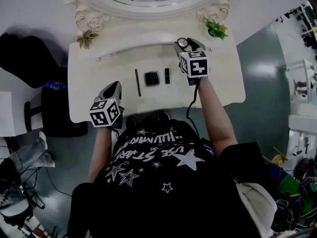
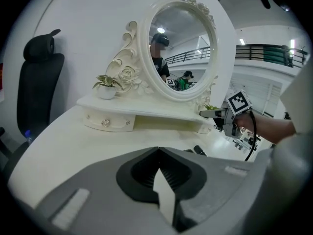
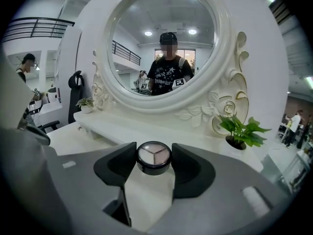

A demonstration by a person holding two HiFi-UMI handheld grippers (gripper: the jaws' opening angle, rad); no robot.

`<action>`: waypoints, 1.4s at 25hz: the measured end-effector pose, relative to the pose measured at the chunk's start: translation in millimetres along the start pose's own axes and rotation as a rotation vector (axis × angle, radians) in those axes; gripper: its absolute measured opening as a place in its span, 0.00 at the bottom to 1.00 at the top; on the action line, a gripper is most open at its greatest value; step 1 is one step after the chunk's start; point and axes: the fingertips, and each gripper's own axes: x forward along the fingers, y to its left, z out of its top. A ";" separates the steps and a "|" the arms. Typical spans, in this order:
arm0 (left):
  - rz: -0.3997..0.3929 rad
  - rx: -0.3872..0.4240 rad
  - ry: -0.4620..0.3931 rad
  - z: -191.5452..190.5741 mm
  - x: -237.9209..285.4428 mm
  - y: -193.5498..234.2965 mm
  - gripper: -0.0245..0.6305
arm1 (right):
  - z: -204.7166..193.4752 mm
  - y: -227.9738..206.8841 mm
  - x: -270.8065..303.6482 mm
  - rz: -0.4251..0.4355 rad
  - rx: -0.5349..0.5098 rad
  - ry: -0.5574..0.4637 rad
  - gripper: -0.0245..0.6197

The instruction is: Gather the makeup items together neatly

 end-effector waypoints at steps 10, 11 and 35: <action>-0.082 0.039 0.055 -13.3 -0.9 -5.0 0.04 | -51.5 21.4 -35.5 -0.067 0.044 0.040 0.43; -0.088 0.041 0.061 -14.7 -0.4 -5.9 0.04 | -58.2 22.8 -36.9 -0.073 0.045 0.049 0.43; -0.142 0.057 0.138 -36.9 -0.8 -9.8 0.04 | -152.4 45.1 -33.1 -0.079 0.094 0.219 0.43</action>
